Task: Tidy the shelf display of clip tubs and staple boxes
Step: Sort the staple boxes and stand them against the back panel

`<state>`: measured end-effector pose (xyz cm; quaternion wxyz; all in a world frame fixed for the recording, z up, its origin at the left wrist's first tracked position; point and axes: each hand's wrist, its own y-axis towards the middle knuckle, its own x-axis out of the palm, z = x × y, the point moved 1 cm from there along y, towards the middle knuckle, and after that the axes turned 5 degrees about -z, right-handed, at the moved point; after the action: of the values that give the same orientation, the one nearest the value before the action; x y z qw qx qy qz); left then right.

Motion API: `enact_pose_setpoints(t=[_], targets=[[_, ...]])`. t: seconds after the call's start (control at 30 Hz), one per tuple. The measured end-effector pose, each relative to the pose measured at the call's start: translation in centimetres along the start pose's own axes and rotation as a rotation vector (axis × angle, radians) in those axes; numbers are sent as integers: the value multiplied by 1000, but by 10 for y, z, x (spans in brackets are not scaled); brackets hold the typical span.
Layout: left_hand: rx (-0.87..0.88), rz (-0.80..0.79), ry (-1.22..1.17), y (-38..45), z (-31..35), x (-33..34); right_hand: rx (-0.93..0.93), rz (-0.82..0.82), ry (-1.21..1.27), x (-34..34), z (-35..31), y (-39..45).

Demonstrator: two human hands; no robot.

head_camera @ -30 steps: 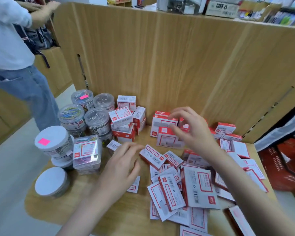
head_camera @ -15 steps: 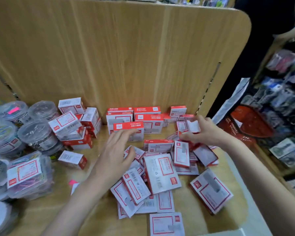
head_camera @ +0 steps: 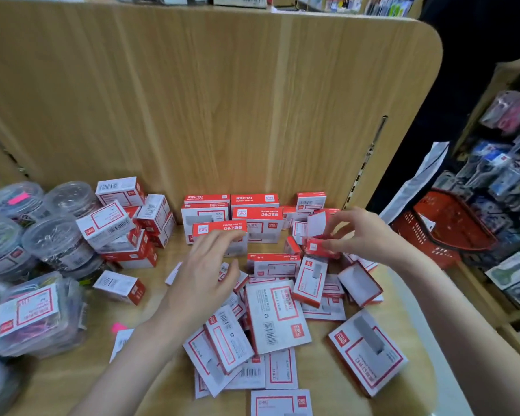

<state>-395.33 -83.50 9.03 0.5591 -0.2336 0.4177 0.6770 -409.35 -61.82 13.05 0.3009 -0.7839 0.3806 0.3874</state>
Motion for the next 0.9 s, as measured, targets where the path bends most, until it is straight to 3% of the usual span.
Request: enact_pose_setpoints(t=[0.1,0.43,0.5,0.6,0.67,0.8,0.9], targets=[[21,-6,-4,9,3,7,26,-143,-169,-3,3,2],[139,-6,5,43,30,16,-27,-107,-262,10,14,9],[158,-1,-1,51,36,15,-24,-70,-69,8,16,6],[185,-2,-26,59,45,17,-8,32,476,-16,25,-5],[244,-86,-25,62,53,26,18,85,666,-34,34,-13],[430,-402,87,64,79,60,35,99,743,-43,47,-21],[452,-559,232,65,92,84,29,97,778,-37,52,-24]])
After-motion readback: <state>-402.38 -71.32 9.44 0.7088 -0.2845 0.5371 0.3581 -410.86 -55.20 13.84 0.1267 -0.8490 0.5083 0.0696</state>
